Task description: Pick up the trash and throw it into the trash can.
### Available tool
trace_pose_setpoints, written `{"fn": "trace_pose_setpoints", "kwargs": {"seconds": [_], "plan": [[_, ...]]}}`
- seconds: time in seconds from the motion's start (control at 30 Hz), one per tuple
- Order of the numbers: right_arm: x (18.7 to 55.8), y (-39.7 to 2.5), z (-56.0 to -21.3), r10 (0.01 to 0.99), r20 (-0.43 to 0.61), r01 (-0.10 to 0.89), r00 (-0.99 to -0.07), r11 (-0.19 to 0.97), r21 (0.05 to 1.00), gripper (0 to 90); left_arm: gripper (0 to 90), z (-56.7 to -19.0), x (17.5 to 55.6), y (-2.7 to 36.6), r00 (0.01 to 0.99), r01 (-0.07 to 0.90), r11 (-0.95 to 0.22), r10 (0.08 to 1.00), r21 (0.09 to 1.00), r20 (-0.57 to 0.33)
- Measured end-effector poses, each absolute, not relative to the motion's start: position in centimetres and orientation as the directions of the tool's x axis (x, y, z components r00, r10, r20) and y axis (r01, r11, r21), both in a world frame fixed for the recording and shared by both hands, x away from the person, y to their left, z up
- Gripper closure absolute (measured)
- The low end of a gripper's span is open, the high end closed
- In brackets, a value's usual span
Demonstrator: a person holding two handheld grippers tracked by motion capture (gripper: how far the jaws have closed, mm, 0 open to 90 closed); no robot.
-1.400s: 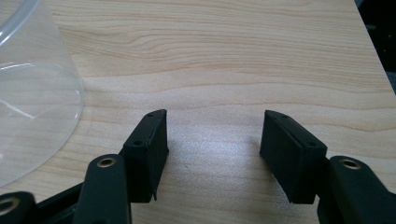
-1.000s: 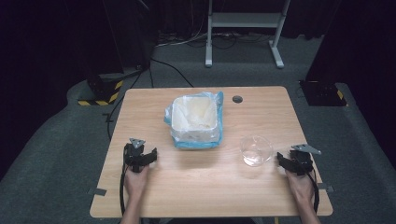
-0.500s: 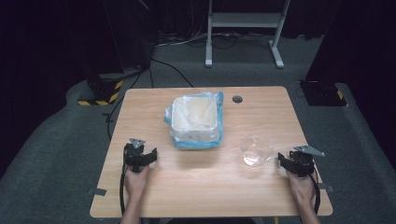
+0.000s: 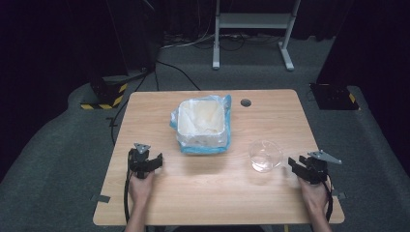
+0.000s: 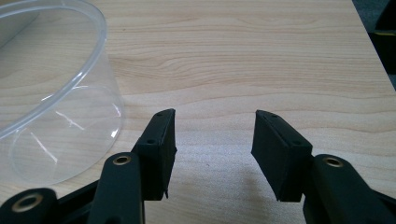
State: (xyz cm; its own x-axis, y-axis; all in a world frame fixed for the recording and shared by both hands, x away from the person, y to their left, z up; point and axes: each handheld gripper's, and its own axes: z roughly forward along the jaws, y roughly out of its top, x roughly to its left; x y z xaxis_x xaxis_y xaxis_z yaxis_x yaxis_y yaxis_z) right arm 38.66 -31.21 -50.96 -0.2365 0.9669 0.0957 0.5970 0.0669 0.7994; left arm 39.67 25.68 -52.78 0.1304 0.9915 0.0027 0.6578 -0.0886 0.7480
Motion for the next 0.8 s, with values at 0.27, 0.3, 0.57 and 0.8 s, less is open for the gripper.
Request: {"fn": "trace_pose_setpoints", "kwargs": {"seconds": [0.27, 0.3, 0.57, 0.8], "plan": [[38.4, -31.1, -49.9, 0.96, 0.112, 0.576, -0.258, 0.06, 0.815, 48.7, 30.3, -52.8, 39.7, 25.7, 0.131, 0.658, -0.088, 0.991, 0.748, 0.002], [38.3, -31.1, -49.8, 0.958, 0.117, 0.574, -0.262, 0.058, 0.817, 48.8, 30.3, -52.8, 39.7, 25.7, 0.131, 0.657, -0.089, 0.991, 0.748, 0.003], [38.3, -30.8, -48.8, 0.949, 0.147, 0.561, -0.28, 0.037, 0.827, 50.0, 30.3, -52.8, 39.7, 25.7, 0.131, 0.658, -0.089, 0.991, 0.748, 0.003], [38.4, -30.6, -47.7, 0.937, 0.172, 0.544, -0.306, 0.024, 0.838, 51.8, 30.4, -52.8, 39.7, 25.7, 0.131, 0.657, -0.089, 0.991, 0.748, 0.003]]}}
